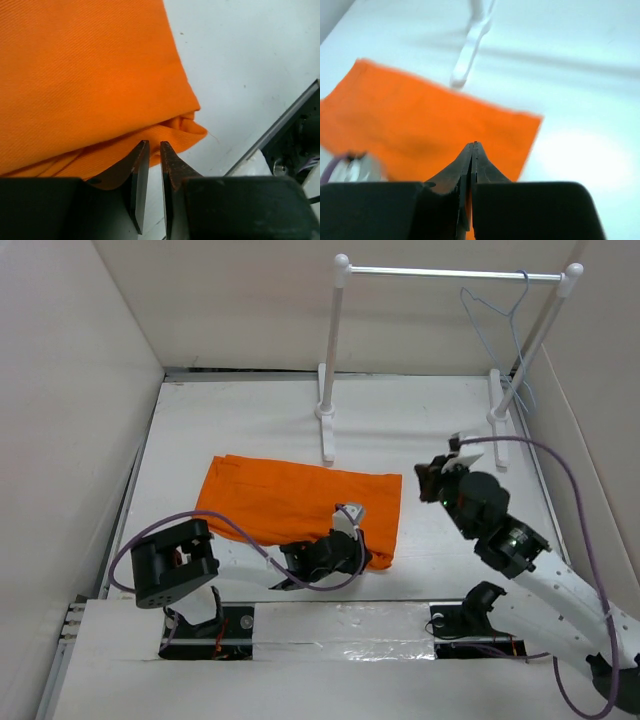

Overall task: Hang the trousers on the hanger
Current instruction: Fold the trousers at the center of the board, then pick up the hanger from the clothesline.

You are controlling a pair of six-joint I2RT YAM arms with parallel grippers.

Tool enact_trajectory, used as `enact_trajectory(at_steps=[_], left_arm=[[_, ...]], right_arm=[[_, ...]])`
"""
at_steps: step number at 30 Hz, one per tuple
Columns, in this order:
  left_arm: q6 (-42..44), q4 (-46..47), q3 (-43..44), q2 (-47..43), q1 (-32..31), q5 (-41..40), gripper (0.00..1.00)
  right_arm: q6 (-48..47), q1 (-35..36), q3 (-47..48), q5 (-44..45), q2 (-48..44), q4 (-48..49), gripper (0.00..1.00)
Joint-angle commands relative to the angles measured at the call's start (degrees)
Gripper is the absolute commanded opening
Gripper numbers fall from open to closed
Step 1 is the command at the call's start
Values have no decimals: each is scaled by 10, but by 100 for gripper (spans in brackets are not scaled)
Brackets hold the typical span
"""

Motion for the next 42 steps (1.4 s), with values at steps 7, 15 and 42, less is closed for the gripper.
enact_trajectory(at_steps=[7,15,42], left_arm=[[27,18,60,97,10,-63,4],[43,45,49,83,40,-31,2],[90,-24,-86,-264,15,-40,9]], right_arm=[[-192,-232,293,-50,63,-34,16],[-189,-411,459,-140,250,-85,93],[-180,-559,529,-286,500,-22,67]])
